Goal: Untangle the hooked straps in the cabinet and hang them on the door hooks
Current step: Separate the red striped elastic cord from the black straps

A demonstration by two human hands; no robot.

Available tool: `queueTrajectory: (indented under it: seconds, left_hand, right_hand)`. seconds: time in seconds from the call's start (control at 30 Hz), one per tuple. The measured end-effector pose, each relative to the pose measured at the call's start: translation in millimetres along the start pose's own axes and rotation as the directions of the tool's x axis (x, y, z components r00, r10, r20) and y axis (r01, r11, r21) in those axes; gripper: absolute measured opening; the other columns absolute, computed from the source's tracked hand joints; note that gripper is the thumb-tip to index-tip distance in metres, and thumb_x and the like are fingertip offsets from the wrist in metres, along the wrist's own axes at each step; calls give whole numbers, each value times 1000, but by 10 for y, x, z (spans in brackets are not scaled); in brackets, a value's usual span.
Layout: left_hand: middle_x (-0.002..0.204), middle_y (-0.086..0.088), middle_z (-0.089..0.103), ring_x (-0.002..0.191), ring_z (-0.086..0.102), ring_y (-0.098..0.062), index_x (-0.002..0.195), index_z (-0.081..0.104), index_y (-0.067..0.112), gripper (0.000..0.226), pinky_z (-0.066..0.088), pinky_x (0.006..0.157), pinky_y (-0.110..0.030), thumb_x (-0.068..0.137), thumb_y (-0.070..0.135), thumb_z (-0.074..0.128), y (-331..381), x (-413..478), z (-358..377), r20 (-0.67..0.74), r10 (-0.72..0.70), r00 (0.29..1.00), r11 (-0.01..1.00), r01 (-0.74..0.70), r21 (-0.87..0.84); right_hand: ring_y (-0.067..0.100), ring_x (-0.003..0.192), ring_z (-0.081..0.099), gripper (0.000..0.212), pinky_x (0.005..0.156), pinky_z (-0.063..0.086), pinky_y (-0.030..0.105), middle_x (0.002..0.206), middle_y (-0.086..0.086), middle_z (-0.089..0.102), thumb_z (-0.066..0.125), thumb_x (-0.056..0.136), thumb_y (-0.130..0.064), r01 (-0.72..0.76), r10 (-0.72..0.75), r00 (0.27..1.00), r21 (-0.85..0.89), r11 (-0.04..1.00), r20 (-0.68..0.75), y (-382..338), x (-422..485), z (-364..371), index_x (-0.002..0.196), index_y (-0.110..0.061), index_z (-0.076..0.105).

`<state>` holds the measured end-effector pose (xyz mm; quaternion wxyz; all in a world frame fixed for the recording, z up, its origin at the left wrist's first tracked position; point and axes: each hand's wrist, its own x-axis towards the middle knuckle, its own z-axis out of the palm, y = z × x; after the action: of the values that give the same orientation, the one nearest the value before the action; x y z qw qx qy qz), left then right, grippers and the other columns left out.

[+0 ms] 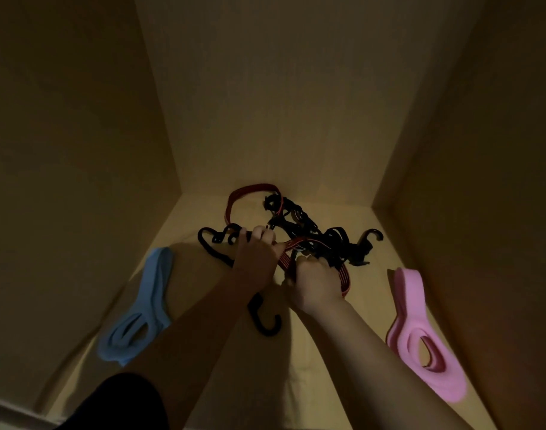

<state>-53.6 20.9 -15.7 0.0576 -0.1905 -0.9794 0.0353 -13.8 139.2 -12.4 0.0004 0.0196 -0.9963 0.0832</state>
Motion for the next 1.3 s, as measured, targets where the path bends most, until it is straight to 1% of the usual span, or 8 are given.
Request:
queueTrajectory:
  seconds: [0.17,0.3,0.47,0.6,0.8,1.0,1.13,1.3]
  left_hand:
    - [141,-9,37,135,25,-27,121,58,16,32,13,111,-50,95,27,42,5,81,-20,-52,2,999,995,-7,-97]
    - [132,-5,48,131,28,-25,111,66,11,31,13,108,-29,93,30,48,16,160,-157,-167,-89,982,900,7,-437]
    - [88,-8,50,93,44,-22,78,63,-4,38,32,81,-28,81,29,44,63,144,-672,-127,-324,938,470,43,-881]
    - [64,0,38,58,42,-7,56,45,9,33,34,56,-19,90,8,46,113,43,-1213,-49,-372,927,103,-11,-995]
    - [69,2,53,70,53,-12,71,53,15,23,41,80,-30,92,22,48,106,29,-1728,44,-284,958,-388,-73,-919]
    - [72,-1,56,69,54,-11,80,57,11,19,43,75,-25,92,23,50,129,124,-1959,0,-198,980,-467,-94,-879]
    - [75,-2,55,68,53,-11,82,56,10,18,44,68,-21,93,24,49,109,215,-2117,-7,-263,965,-482,-137,-866]
    - [99,-8,62,91,59,-15,111,56,3,32,46,86,-23,94,28,48,35,223,-2092,-10,-287,958,-492,-156,-856]
  right_hand:
    - [29,114,47,29,90,41,38,119,13,56,46,92,-26,-18,18,999,4,1000,-30,16,21,45,111,-8,59]
    - [29,101,54,24,81,45,39,106,13,61,43,92,-20,16,9,987,156,988,-158,61,17,-99,104,-8,60]
    - [21,61,50,25,55,34,28,66,5,56,41,93,-15,17,167,975,799,602,-146,1,-15,-631,76,-14,60]
    - [27,72,57,25,64,38,32,78,15,65,44,92,-18,138,23,983,818,559,-181,0,-28,-976,80,-6,63]
    - [6,78,56,17,62,41,9,85,3,63,46,95,-21,164,-64,986,824,542,-154,82,-5,-1064,90,-14,61]
    - [-2,84,61,27,73,44,13,92,-8,66,38,97,-15,102,-153,985,980,169,-76,-123,13,-1248,90,-21,63]
    - [1,73,64,22,60,47,7,87,2,64,39,91,-5,118,-236,967,991,60,-101,-219,55,-1403,89,-7,61]
    - [16,88,63,20,83,51,27,95,8,65,43,94,-13,94,-298,949,995,-32,-99,-328,59,-1385,103,-10,61]
